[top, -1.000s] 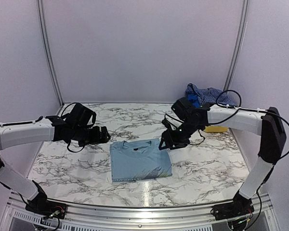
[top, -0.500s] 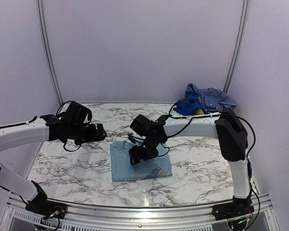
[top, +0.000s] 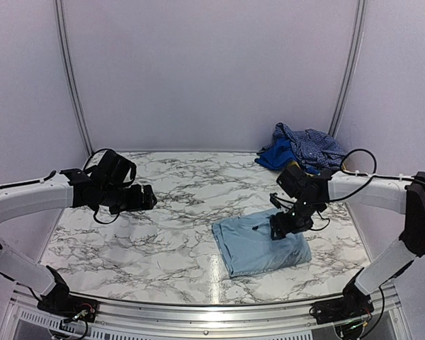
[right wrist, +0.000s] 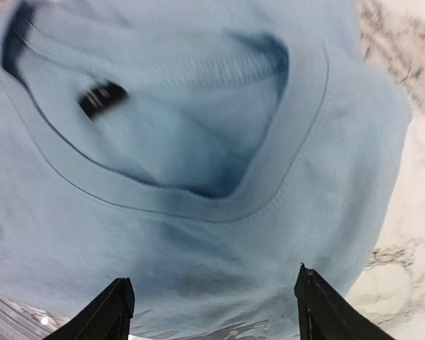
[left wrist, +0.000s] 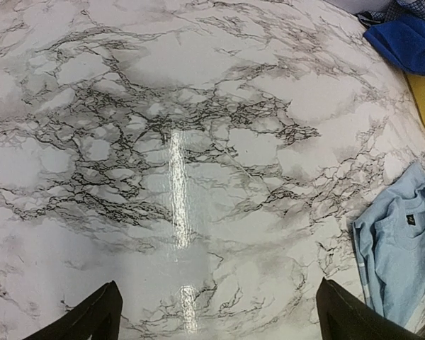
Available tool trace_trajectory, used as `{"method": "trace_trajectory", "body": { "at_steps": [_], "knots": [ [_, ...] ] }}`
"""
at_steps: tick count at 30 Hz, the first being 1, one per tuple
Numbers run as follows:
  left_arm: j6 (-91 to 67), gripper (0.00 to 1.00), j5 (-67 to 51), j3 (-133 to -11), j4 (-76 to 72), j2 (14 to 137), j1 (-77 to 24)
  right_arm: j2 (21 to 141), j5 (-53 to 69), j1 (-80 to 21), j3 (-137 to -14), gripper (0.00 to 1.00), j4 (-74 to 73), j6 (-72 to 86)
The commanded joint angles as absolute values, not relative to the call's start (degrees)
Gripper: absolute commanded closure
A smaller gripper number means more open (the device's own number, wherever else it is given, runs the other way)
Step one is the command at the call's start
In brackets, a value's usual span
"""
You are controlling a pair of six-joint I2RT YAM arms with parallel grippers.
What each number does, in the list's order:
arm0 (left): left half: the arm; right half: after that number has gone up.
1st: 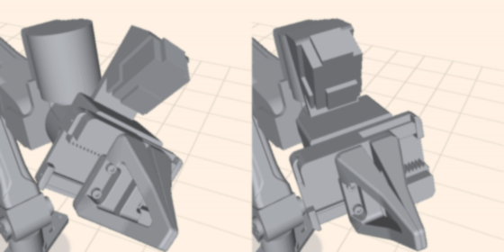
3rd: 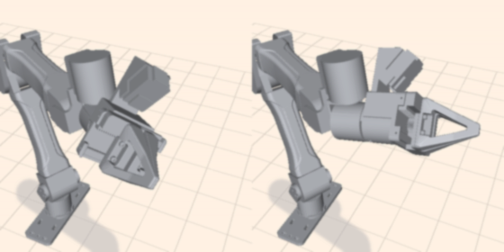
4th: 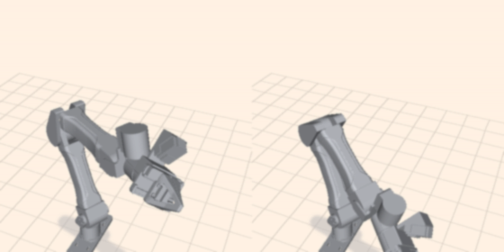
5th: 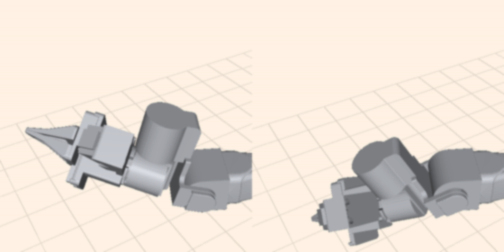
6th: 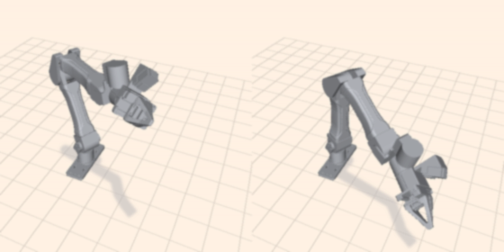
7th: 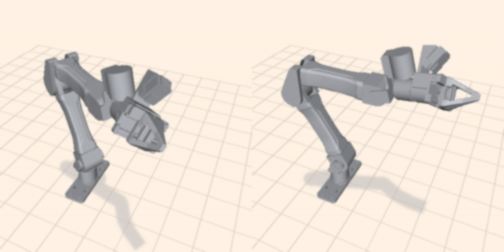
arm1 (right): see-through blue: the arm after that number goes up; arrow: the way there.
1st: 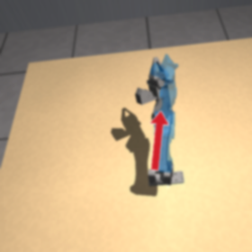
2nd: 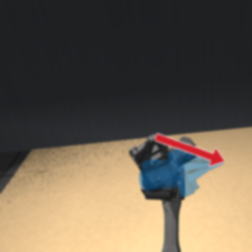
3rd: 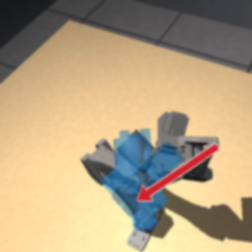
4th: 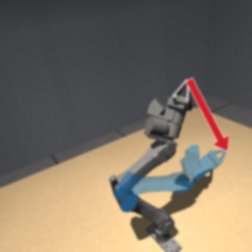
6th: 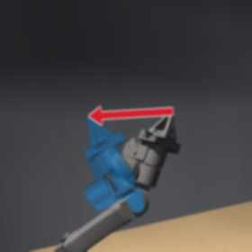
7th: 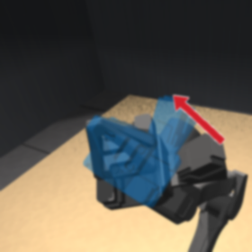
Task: Fold and stack the mixed laundry pile
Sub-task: Move the square-folded T-shirt to the corner of the board.
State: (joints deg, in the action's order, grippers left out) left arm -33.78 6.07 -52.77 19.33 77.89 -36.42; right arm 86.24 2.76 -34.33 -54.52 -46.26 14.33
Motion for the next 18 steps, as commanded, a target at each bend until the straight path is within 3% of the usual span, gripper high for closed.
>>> {"method": "trace_trajectory", "body": {
  "at_steps": [1, 11, 18],
  "knots": [
    [-32.2, 0.01, 6.1, -55.0, 21.0, 79.0, -36.1, 87.3, -1.3, -35.0, -68.6, 0.25, -49.1, 14.9],
    [-32.1, 0.01, 7.0, -57.3, 21.0, 79.3, -36.0, 105.5, 4.2, -50.3, -77.7, 0.26, -46.7, 29.1],
    [-31.2, 0.01, 7.1, -57.8, 21.0, 79.6, -35.5, 107.5, 5.4, -49.5, -67.2, 0.25, -39.8, 32.1]
  ]
}}
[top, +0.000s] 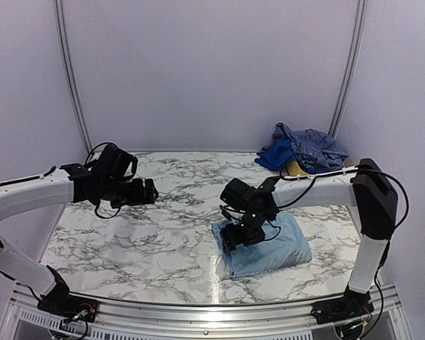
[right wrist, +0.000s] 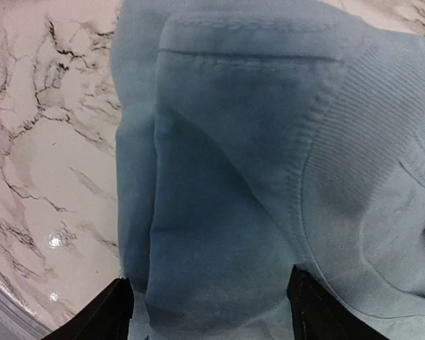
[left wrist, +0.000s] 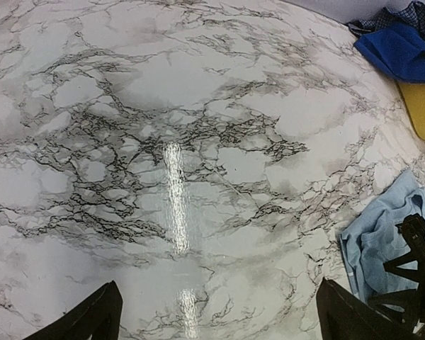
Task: Fold and stack the mixed laundry pile
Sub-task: Move the square-folded T-shirt to the corner of the board.
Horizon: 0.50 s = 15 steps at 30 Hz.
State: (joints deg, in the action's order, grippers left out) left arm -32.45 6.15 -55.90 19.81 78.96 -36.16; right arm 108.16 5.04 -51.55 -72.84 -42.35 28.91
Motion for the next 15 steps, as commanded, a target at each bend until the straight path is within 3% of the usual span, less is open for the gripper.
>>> {"method": "trace_trajectory", "body": {
  "at_steps": [1, 7, 15],
  "knots": [
    [-31.1, 0.01, 7.0, -57.8, 21.0, 79.7, -35.4, 106.5, 5.2, -48.7, -65.1, 0.25, -39.7, 31.1],
    [-29.4, 0.01, 6.3, -58.6, 21.1, 81.1, -33.9, 97.8, 3.3, -36.4, -59.6, 0.25, -43.6, 19.8],
    [-28.0, 0.01, 5.4, -60.3, 21.0, 83.2, -32.2, 100.8, -2.1, -27.5, -60.4, 0.25, -50.0, 8.0]
  ]
}}
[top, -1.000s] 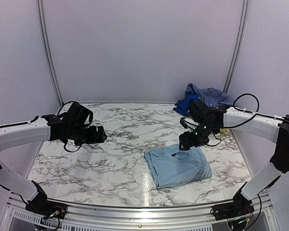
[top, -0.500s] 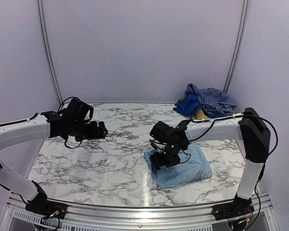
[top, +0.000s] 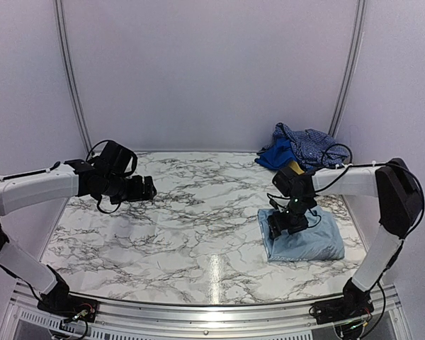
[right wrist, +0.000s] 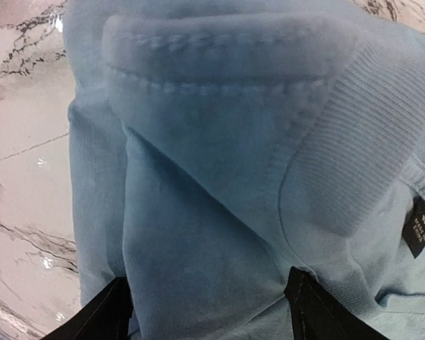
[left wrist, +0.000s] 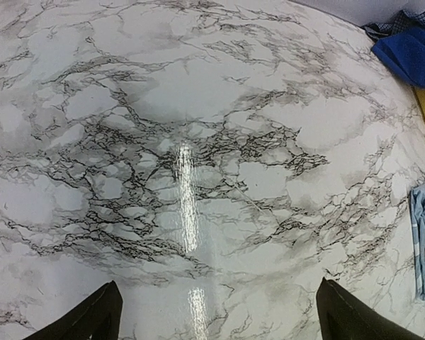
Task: Fold and stack the mixed laundry pile
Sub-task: Move the square-folded T-shirt to the corner of the board.
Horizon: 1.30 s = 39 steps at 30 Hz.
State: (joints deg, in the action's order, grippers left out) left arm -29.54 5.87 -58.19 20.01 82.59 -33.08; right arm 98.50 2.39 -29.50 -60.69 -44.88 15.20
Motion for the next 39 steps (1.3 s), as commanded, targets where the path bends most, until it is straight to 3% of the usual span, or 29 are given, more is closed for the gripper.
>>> {"method": "trace_trajectory", "body": {
  "at_steps": [1, 8, 17, 27, 36, 39],
  "knots": [
    [-27.8, 0.01, 5.4, -60.3, 20.9, 83.2, -32.0, 101.2, -0.9, -26.4, -60.2, 0.25, -49.7, 7.0],
    [-26.6, 0.01, 4.3, -60.4, 21.0, 83.1, -30.1, 105.4, 1.4, -24.3, -64.3, 0.25, -51.2, 2.3],
    [-26.2, 0.01, 3.8, -59.6, 21.0, 81.9, -28.0, 111.8, -6.6, -23.4, -69.6, 0.25, -55.8, -3.4],
    [-25.4, 0.01, 3.2, -58.5, 21.1, 81.0, -26.5, 107.2, -18.6, -18.5, -67.7, 0.28, -53.9, -7.8],
    [-25.0, 0.01, 1.8, -59.3, 20.5, 82.7, -26.5, 97.0, -7.0, -20.6, -72.6, 0.28, -52.3, 0.2],
    [-25.3, 0.01, 1.3, -59.7, 20.0, 83.7, -26.5, 96.0, -5.8, -20.7, -72.9, 0.34, -50.6, 5.9]
  ]
}}
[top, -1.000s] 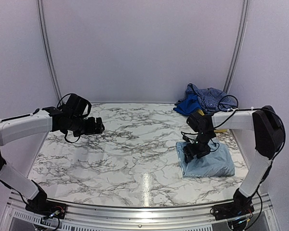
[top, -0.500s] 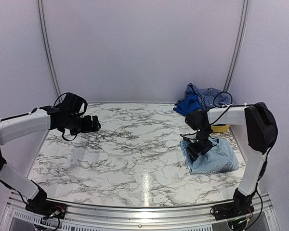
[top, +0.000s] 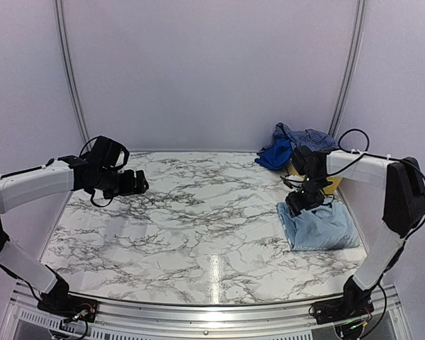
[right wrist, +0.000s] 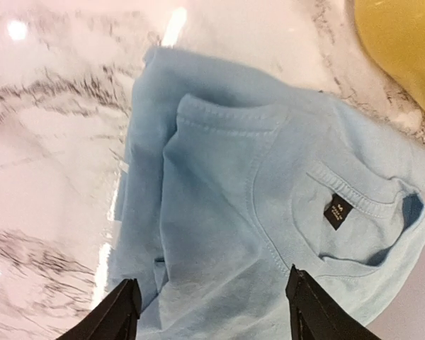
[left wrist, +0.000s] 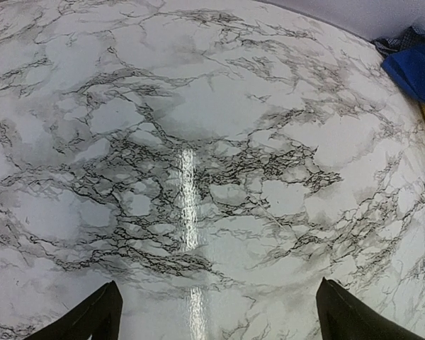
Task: Fold and stack the mixed laundry pile
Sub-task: Move the square-folded T-shirt to the corner of the board, then smooth out the square-folded T-shirt at the corner of the board.
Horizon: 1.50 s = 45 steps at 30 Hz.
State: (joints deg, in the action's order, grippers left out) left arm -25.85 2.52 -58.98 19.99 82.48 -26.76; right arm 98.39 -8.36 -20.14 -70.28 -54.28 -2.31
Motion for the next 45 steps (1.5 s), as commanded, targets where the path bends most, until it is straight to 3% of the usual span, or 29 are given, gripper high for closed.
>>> {"method": "trace_trajectory", "body": {
  "at_steps": [1, 8, 24, 34, 42, 45],
  "knots": [
    [-25.4, 0.01, 1.2, -59.8, 19.8, 83.8, -26.5, 96.1, -5.6, -20.9, -72.9, 0.37, -50.0, 7.3],
    [-25.8, 0.01, 0.8, -60.3, 19.5, 84.7, -26.5, 100.5, -5.0, -23.0, -73.9, 0.53, -47.6, 11.2],
    [-26.4, 0.01, 1.1, -59.0, 19.4, 83.3, -26.3, 106.5, -13.0, -22.6, -79.1, 0.67, -47.1, 15.6],
    [-26.8, 0.01, 1.0, -59.0, 19.4, 83.2, -26.0, 112.6, -13.9, -21.6, -83.8, 0.7, -47.8, 15.9],
    [-26.7, 0.01, 1.1, -59.1, 19.4, 83.1, -25.8, 113.5, -15.6, -21.1, -86.3, 1.0, -49.8, 15.5],
    [-26.7, 0.01, 1.1, -59.2, 19.4, 83.3, -25.8, 113.0, -13.0, -21.1, -88.1, 1.0, -50.6, 15.4]
  ]
}}
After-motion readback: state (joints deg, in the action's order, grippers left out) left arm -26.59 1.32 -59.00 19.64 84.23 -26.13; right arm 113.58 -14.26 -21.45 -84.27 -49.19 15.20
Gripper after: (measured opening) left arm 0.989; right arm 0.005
